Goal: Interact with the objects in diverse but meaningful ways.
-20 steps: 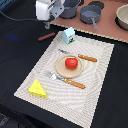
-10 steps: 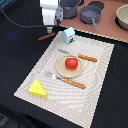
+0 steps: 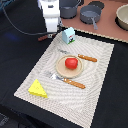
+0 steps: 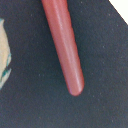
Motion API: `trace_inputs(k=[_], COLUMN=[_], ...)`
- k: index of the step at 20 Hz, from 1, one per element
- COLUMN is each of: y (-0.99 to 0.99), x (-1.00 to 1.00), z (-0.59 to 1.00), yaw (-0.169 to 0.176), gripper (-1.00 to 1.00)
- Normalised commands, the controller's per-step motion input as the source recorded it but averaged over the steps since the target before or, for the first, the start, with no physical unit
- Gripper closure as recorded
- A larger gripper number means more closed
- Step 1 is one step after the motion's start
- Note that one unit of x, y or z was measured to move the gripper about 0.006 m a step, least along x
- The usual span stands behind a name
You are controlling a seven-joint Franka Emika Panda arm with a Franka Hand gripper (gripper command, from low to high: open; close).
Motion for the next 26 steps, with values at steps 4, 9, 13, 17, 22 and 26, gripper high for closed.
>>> trace_inputs(k=[4, 9, 13, 17, 22, 26], y=[0.0, -0.01, -0.01, 0.0, 0.0, -0.01], x=[-0.31, -0.6, -0.7, -0.67, -0.6, -0.46], z=[-0.41, -0.33, -0.31, -0.23, -0.28, -0.26], yaw=[0.046, 0.051, 0.066, 0.062, 0.064, 0.071], gripper=[-1.0, -1.0, -1.0, -1.0, 1.0, 1.0])
